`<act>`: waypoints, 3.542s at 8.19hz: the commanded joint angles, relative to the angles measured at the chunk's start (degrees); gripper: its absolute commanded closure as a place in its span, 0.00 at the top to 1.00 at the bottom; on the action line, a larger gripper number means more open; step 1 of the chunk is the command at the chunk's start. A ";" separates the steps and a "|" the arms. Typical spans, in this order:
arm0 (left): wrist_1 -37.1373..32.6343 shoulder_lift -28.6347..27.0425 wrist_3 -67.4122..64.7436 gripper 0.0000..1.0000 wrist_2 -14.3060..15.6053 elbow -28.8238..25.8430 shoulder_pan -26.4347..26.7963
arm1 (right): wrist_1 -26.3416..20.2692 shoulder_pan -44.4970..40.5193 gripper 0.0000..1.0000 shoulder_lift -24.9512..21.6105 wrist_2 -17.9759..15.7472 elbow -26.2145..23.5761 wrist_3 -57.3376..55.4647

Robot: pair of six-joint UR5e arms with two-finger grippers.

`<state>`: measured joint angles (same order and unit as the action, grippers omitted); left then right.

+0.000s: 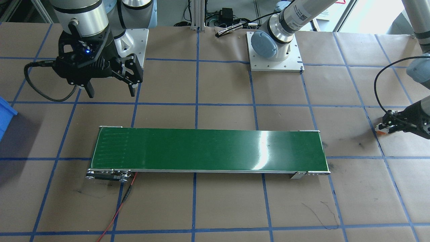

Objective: Move button from left to right

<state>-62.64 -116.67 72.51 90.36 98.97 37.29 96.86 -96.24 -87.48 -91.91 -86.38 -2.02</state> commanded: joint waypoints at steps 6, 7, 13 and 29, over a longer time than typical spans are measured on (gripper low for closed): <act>-11.72 15.59 -22.72 0.00 -5.86 -0.54 15.58 | 1.13 0.09 1.00 -0.15 -0.11 -0.02 0.00; -11.54 15.51 -29.29 0.00 -8.07 -0.54 19.01 | 1.22 0.09 1.00 0.03 -0.11 -0.02 0.00; -10.92 13.06 -45.71 0.00 -12.67 0.25 27.84 | 0.79 0.09 1.00 0.64 0.07 -0.37 0.09; -17.58 16.54 -55.11 1.00 -12.31 0.17 31.96 | 1.40 3.51 1.00 0.29 3.14 -0.37 1.05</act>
<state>-76.42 -103.71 18.90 78.10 99.59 67.80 98.40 -92.69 -87.22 -88.64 -86.72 -0.88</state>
